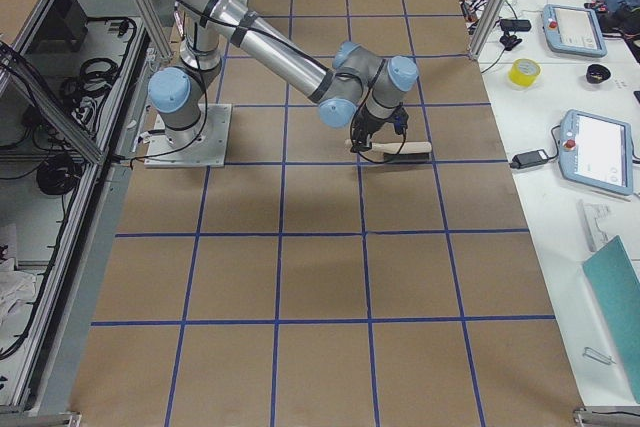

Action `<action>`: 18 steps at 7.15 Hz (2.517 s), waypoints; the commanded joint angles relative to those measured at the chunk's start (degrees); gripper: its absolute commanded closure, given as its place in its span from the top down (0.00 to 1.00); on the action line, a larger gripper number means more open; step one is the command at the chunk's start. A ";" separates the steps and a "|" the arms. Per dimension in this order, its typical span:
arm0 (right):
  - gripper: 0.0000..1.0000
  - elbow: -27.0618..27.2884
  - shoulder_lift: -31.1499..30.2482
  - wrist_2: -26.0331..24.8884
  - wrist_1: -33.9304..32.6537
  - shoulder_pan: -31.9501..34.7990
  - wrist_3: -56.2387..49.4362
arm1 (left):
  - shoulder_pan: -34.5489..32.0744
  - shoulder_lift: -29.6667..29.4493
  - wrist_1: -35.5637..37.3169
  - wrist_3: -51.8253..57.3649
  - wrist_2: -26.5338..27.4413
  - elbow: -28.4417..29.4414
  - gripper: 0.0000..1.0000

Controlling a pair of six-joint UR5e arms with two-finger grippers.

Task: Sweep and dump trash into bin
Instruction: 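Lift the dustpan over the black bin with left while right returns the brush, then tip the dustpan into the bin with the left gripper while the right releases the brush, then carry the empty dustpan back over the table with the left gripper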

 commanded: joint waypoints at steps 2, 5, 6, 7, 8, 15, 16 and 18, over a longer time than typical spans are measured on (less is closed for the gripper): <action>0.85 -0.36 -0.12 0.30 -0.22 0.00 -0.10 | -4.95 2.05 9.61 0.07 6.16 -6.62 0.00; 0.99 -2.63 -2.66 0.56 -3.38 0.17 -4.72 | -6.65 3.28 15.95 2.53 9.61 -10.31 0.00; 0.99 -4.38 -4.76 0.65 -2.16 0.35 -5.02 | -6.91 3.63 18.93 3.83 9.70 -11.89 0.00; 1.00 -5.45 -8.70 0.83 2.63 0.35 -5.11 | -7.43 3.90 25.83 6.98 10.14 -14.35 0.00; 1.00 -6.15 -12.91 3.09 5.12 0.52 -5.28 | -7.44 3.55 34.43 11.53 10.14 -16.98 0.00; 1.00 -12.14 -24.54 5.49 19.81 23.11 18.15 | -0.15 4.43 6.73 26.52 -15.11 0.28 0.00; 1.00 -11.79 -26.47 5.92 20.17 23.20 18.53 | -0.58 3.82 5.09 26.52 -20.83 -0.04 0.00; 1.00 -11.26 -26.40 6.01 20.00 23.20 18.18 | -0.93 2.94 -8.97 24.61 -47.53 0.48 0.00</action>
